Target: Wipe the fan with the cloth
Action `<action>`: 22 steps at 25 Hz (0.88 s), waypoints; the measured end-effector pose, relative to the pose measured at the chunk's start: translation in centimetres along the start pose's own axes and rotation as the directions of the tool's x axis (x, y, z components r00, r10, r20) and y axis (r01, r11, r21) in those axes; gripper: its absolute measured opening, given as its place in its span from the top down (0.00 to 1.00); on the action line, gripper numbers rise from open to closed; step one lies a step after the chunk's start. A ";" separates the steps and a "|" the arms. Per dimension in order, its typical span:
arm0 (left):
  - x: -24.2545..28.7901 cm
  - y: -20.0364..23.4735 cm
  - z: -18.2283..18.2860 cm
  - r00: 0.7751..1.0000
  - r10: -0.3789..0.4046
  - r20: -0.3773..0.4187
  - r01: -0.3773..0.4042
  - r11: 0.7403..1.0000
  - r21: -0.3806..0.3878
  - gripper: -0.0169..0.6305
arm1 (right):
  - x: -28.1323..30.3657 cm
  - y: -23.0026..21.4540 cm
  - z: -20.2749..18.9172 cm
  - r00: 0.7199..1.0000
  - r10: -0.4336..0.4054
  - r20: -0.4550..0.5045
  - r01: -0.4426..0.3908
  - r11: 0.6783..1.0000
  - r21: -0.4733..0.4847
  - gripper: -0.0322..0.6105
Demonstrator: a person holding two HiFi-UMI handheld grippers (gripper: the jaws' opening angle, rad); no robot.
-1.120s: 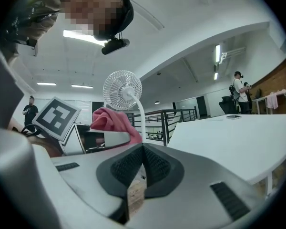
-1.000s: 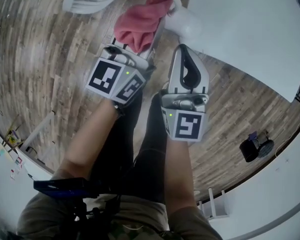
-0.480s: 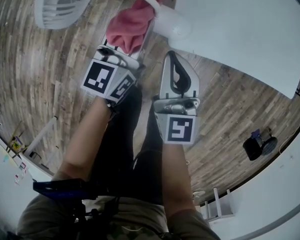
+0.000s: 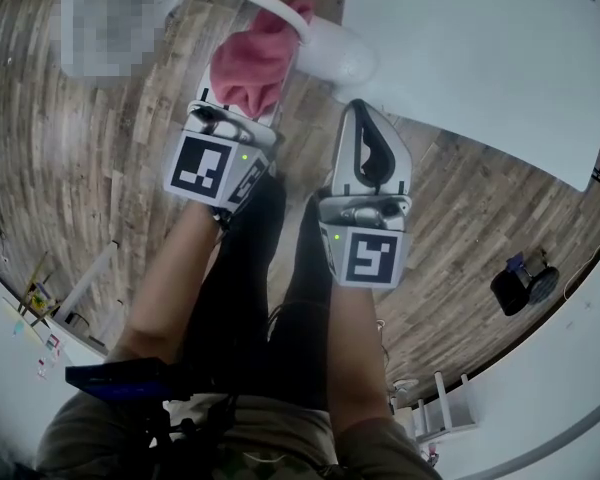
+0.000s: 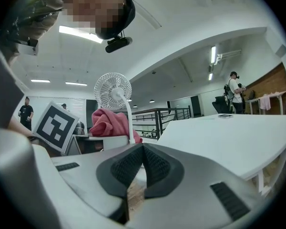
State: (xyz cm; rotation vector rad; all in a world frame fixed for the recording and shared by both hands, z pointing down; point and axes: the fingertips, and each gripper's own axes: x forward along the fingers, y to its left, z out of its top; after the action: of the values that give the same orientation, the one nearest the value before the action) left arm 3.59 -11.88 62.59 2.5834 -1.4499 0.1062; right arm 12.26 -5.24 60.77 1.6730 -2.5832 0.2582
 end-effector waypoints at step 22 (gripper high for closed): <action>-3.4 7.7 -5.1 0.980 0.141 -0.139 -0.163 0.974 -0.160 0.83 | -0.5 3.9 0.0 0.999 0.054 0.002 -0.054 0.998 -0.015 0.95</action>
State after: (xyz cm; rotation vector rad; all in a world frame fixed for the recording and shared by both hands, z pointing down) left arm -4.64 -12.01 68.04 2.2856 -1.5367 0.1568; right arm 8.93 -3.27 60.33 1.6017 -2.6282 0.2389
